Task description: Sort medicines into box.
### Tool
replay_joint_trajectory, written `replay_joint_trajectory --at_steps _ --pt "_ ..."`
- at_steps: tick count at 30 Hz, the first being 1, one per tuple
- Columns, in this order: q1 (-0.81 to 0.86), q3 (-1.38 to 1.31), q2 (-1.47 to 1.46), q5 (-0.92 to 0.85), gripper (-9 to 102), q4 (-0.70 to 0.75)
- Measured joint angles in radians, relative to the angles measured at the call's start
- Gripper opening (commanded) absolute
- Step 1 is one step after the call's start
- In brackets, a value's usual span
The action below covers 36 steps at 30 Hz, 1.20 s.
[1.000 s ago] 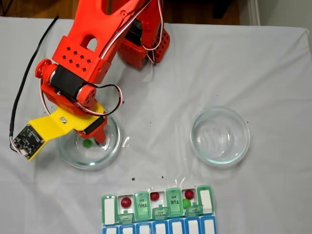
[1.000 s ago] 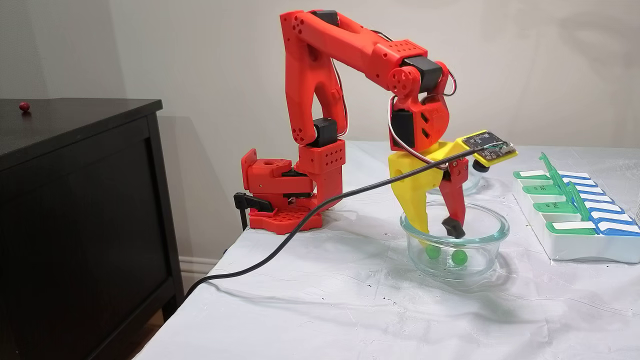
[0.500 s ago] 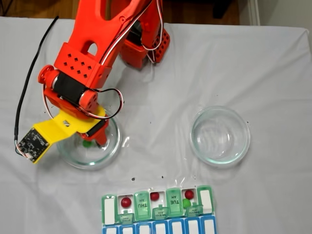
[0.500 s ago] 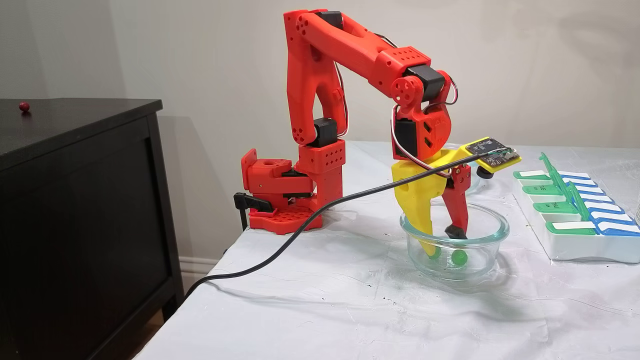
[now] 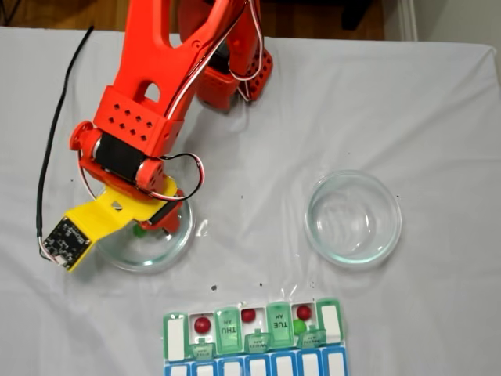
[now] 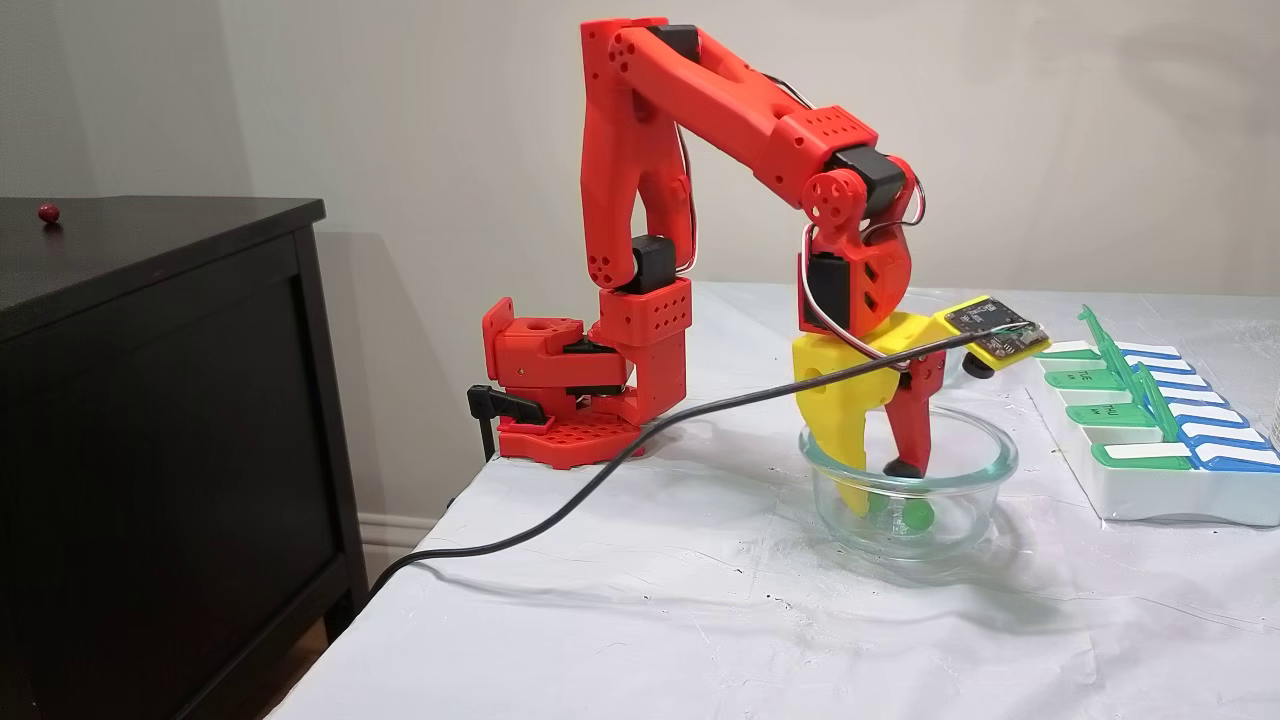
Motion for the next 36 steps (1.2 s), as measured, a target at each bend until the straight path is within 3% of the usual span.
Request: replay_joint_trajectory --at_steps 3,5,6,14,22,28,36 --pt "0.000 -0.005 -0.002 0.005 17 -0.005" --pt "0.000 -0.005 -0.002 0.005 2 -0.005" --pt "-0.003 -0.005 -0.002 0.005 1 -0.005" --pt "-0.044 0.000 0.002 0.017 0 -0.008" --pt "-0.187 0.054 0.270 0.314 0 -0.127" --pt "-0.293 -0.075 0.288 0.624 0 -0.167" --pt "-0.483 -0.092 0.245 0.896 0 -0.373"
